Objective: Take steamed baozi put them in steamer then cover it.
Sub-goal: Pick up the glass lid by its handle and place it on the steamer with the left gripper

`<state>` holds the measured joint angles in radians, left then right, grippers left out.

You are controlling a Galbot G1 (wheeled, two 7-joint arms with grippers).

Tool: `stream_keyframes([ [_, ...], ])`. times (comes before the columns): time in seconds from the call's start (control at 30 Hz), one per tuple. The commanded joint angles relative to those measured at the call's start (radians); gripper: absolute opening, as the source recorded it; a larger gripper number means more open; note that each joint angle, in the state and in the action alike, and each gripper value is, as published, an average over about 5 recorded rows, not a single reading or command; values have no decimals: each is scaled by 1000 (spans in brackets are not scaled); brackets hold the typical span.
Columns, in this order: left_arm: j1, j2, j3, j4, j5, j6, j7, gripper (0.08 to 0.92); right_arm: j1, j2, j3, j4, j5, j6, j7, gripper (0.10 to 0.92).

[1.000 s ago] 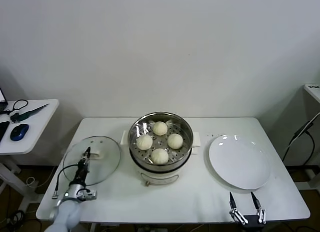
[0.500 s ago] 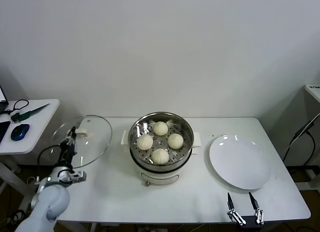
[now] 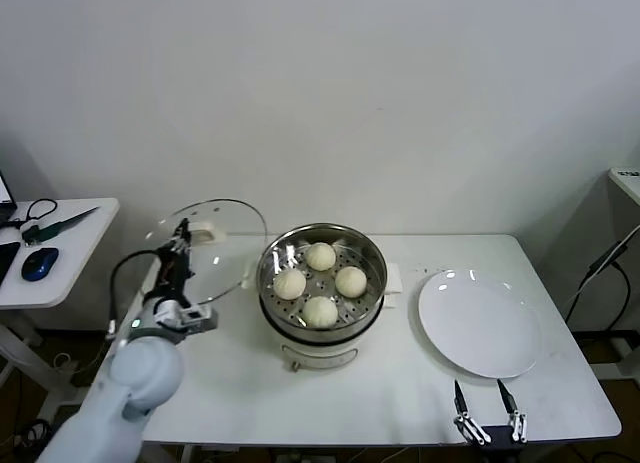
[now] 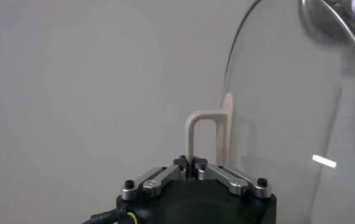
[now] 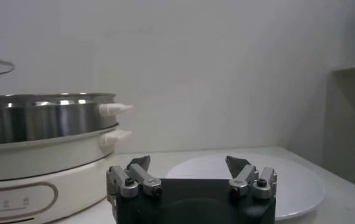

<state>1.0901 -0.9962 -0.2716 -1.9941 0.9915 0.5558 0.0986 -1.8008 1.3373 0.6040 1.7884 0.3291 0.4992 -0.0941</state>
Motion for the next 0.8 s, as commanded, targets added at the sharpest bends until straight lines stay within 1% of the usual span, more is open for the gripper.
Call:
stream_keyframes([
  [0.03,-8,62,36,-108,-62,96,54,149,17,9,1,-1,-6,-5,3,823],
  [0.23,-143,-79,252,-111,111,200,163,149,22,5,1,-14,-1,9,5,823],
  [0.37,-193,-143,350,-86,208,229,207,149,27,2,0,-24,3,22,7,823],
  [0.5,-211,-214,404,-52,284,230,228,149,30,-1,1,-24,13,26,9,823],
  [0.8,-166,-440,482,40,471,218,232,149,25,-17,9,-27,37,37,14,823],
])
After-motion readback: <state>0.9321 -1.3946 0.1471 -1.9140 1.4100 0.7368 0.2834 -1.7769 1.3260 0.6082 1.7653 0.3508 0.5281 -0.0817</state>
